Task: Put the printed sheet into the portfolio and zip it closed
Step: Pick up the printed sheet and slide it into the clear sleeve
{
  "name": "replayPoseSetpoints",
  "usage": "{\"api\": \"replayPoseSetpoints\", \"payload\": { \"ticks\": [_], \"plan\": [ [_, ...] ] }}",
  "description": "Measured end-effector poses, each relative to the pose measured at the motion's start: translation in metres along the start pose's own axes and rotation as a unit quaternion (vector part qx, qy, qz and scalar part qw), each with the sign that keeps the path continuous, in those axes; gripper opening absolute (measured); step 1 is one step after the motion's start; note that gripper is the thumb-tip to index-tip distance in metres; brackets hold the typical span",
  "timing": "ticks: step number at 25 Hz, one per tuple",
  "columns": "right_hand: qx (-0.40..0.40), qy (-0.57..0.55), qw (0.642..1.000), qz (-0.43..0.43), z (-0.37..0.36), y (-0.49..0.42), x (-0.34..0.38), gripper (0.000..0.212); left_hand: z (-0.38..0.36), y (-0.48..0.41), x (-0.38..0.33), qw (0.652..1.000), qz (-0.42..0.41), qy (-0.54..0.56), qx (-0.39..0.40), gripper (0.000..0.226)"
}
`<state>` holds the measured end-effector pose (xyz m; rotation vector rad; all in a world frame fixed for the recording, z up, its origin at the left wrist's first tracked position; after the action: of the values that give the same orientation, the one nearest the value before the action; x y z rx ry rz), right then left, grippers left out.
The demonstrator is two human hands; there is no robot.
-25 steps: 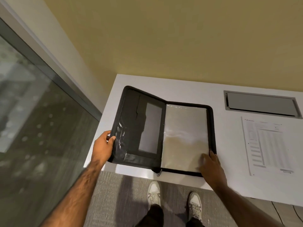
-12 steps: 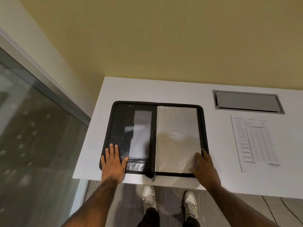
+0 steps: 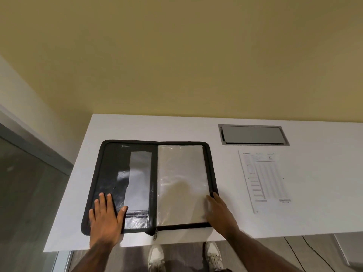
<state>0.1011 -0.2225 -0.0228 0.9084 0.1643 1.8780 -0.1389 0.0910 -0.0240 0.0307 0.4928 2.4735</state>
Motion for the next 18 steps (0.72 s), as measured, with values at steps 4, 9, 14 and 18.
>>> {"api": "replayPoseSetpoints", "payload": {
  "ticks": [4,9,14,18],
  "plan": [
    [-0.054,-0.019,0.998,0.041,0.03,-0.002,-0.018,0.044,0.006,-0.008,-0.043,0.999,-0.033,-0.03,-0.025,0.083],
    [-0.127,-0.024,0.99,0.053,0.101,-0.023,-0.082,0.033,-0.002,-0.012,-0.16,0.987,-0.145,-0.055,-0.047,0.088],
    [-0.145,0.009,0.987,0.073,0.197,-0.07,-0.163,0.037,-0.03,-0.008,-0.333,0.971,-0.235,-0.051,-0.002,0.09],
    [-0.01,0.053,0.999,-0.004,0.251,-0.122,-0.224,0.069,-0.063,-0.007,-0.447,0.94,-0.316,-0.096,0.08,0.112]
  ]
}}
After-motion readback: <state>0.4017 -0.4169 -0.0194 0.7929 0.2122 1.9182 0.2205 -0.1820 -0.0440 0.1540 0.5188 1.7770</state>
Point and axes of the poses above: each hand's wrist, its own y-axis away from the middle knuckle, its own z-axis out of the back of the hand, x = y × z, the point moved 4 cm from there along -y, towards the middle knuckle, and after that the axes turned 10 degrees about -y, right-handed, at the moved point
